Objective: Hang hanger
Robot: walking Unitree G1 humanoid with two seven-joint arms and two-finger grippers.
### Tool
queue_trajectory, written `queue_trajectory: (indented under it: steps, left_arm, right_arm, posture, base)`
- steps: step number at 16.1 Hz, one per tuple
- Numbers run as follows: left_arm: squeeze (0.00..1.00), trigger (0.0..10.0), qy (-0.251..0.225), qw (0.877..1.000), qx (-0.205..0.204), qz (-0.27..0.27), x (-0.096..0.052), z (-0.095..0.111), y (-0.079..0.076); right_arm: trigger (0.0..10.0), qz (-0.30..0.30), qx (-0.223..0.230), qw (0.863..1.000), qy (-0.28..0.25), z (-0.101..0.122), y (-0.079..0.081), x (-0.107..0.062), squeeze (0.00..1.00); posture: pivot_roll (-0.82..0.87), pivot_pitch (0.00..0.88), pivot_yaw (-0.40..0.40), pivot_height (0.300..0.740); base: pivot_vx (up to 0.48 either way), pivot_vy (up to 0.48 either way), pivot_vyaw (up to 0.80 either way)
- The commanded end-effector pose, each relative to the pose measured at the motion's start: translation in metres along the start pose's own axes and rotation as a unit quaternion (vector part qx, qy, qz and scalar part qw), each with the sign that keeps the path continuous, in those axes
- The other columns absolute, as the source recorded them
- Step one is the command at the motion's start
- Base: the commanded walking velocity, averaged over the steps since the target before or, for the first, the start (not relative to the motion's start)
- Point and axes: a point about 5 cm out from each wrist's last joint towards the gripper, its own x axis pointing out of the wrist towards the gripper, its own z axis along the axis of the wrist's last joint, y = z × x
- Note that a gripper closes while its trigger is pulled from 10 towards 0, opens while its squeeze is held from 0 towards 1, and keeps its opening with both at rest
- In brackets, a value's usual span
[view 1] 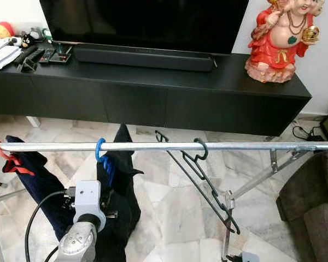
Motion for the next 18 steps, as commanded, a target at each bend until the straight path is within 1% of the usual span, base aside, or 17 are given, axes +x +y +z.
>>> queue_trajectory:
  steps: [1,3,4,5,6,7,9,10,11,12,13,14,15,16,17,18]
  left_arm:
    - [1.00,10.0,-0.010,1.000,-0.006,0.000,-0.006,0.002,0.003]
    - [1.00,10.0,-0.022,1.000,-0.006,-0.016,-0.018,0.003,0.005]
    - [1.00,10.0,-0.015,0.999,0.011,-0.027,-0.026,-0.001,0.007]
    - [1.00,10.0,0.009,0.998,0.043,-0.038,-0.035,-0.012,0.011]
    - [1.00,10.0,0.049,0.997,0.056,-0.035,-0.044,-0.036,0.020]
    - [1.00,10.0,0.093,0.992,0.087,-0.023,-0.054,-0.063,0.033]
    - [1.00,10.0,0.128,0.988,0.084,-0.003,-0.061,-0.080,0.044]
    - [1.00,10.0,0.143,0.986,0.087,0.002,-0.060,-0.089,0.047]
    - [1.00,10.0,0.171,0.981,0.087,0.003,-0.058,-0.102,0.050]
    - [1.00,10.0,0.184,0.979,0.083,-0.002,-0.056,-0.108,0.051]
    - [0.82,10.0,0.201,0.976,0.078,-0.014,-0.053,-0.116,0.049]
    - [0.00,10.0,0.230,0.968,0.096,-0.040,-0.042,-0.131,0.045]
    - [0.00,10.0,0.257,0.959,0.102,-0.054,-0.033,-0.141,0.043]
    - [0.00,10.0,0.264,0.957,0.103,-0.055,-0.031,-0.143,0.042]
    - [0.00,10.0,0.298,0.947,0.106,-0.046,-0.026,-0.152,0.044]
    - [0.00,10.0,0.307,0.945,0.106,-0.043,-0.025,-0.154,0.045]
  right_arm:
    - [10.0,-0.005,0.003,1.000,0.012,-0.007,-0.004,-0.002,0.00]
    - [10.0,-0.003,0.003,1.000,0.012,-0.006,-0.002,-0.001,0.00]
    - [10.0,-0.002,0.003,1.000,0.012,-0.006,0.000,0.000,0.00]
    - [10.0,-0.001,0.004,1.000,0.012,-0.007,0.003,0.000,0.00]
    - [10.0,0.000,0.004,1.000,0.012,-0.008,0.005,0.001,0.00]
    - [10.0,0.002,0.005,1.000,0.014,-0.010,0.009,0.002,0.00]
    - [10.0,0.005,0.005,1.000,0.015,-0.012,0.013,0.002,0.00]
    - [10.0,0.004,0.006,1.000,0.015,-0.013,0.013,0.002,0.00]
    - [10.0,-0.001,0.005,1.000,0.016,-0.014,0.013,0.002,0.00]
    - [10.0,-0.004,0.008,1.000,0.014,-0.014,0.012,0.002,0.00]
    - [10.0,-0.007,0.012,1.000,0.011,-0.014,0.012,0.002,0.00]
    - [10.0,-0.011,0.011,1.000,0.009,-0.013,0.008,0.001,0.00]
    - [10.0,-0.012,0.009,1.000,0.007,-0.011,0.005,0.000,0.00]
    - [10.0,-0.013,0.009,1.000,0.006,-0.010,0.004,0.000,0.00]
    - [10.0,-0.016,0.010,1.000,-0.001,-0.005,0.002,0.001,0.00]
    - [10.0,-0.017,0.011,1.000,-0.004,-0.003,0.002,0.001,0.00]
  posture:
    - [0.03,0.177,-0.057,0.740]
    - [0.04,0.178,-0.055,0.740]
    - [0.04,0.177,-0.053,0.740]
    - [0.04,0.177,-0.052,0.740]
    - [0.05,0.177,-0.049,0.740]
    - [0.04,0.177,-0.049,0.740]
    - [0.04,0.176,-0.047,0.740]
    - [0.05,0.177,-0.047,0.740]
    - [0.05,0.176,-0.048,0.740]
    - [0.05,0.176,-0.048,0.740]
    - [0.05,0.176,-0.048,0.740]
    - [0.05,0.177,-0.051,0.740]
    - [0.05,0.170,-0.046,0.740]
    - [0.05,0.170,-0.046,0.740]
    - [0.03,0.160,-0.040,0.740]
    - [0.02,0.158,-0.041,0.740]
  base:
    - [0.000,0.000,0.00]
    - [0.000,0.000,0.00]
    - [0.000,0.000,0.00]
    - [0.000,0.000,0.00]
    - [0.000,0.000,0.00]
    - [0.000,0.000,0.00]
    - [0.000,0.000,0.00]
    - [0.000,0.000,0.00]
    - [0.000,0.000,0.00]
    - [0.000,0.000,0.00]
    - [0.000,0.000,0.00]
    - [0.000,0.000,0.00]
    - [0.000,0.000,0.00]
    - [0.000,0.000,0.00]
    - [0.000,0.000,0.00]
    - [0.000,0.000,0.00]
